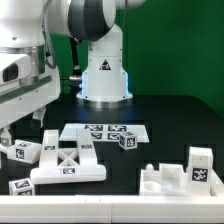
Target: Assemble chair
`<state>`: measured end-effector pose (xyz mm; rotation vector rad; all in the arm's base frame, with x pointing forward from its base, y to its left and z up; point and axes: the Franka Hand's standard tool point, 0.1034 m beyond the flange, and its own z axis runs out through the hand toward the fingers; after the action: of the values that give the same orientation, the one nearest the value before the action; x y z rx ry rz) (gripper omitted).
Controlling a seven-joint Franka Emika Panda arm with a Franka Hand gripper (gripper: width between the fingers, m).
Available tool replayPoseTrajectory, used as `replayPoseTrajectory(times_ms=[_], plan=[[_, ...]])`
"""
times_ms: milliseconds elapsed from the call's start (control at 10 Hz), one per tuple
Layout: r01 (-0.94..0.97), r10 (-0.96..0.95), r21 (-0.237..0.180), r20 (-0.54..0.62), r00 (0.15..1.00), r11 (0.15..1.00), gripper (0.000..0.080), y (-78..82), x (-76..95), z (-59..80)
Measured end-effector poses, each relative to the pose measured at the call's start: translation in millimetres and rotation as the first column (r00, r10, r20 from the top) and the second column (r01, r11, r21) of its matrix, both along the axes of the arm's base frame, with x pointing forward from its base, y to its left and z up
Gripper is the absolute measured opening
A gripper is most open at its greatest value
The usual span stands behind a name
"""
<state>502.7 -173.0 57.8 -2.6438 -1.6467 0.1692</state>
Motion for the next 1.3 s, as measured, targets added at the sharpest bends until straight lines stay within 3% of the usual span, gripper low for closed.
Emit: replayPoseTrajectory(times_ms=[100, 500, 700, 900, 1100, 1200, 1300], plan=[[-0.019, 0.019, 0.004, 0.000, 1.000, 1.000, 0.0648, -2.1, -3.2, -2.8], [-0.092, 0.094, 0.028, -0.042, 0.995, 0.995, 0.0648, -20.6, -42.1, -34.2], [-0.086, 0.087, 0.033, -0.054, 0.995, 0.996, 0.0648, -17.1, -45.3, -43.9], [-0.083, 0.084, 0.030, -0.053, 0.995, 0.996, 0.0648, -17.3, -45.1, -44.3], [-0.078, 0.080, 0.030, -0.054, 0.995, 0.996, 0.0391, -17.6, -45.3, -44.4], [-0.077, 0.078, 0.029, -0.052, 0.996, 0.997, 0.0391, -18.2, -44.8, -43.8], [-0.067, 0.068, 0.027, -0.051, 0.996, 0.997, 0.0286, -18.5, -44.8, -43.6]])
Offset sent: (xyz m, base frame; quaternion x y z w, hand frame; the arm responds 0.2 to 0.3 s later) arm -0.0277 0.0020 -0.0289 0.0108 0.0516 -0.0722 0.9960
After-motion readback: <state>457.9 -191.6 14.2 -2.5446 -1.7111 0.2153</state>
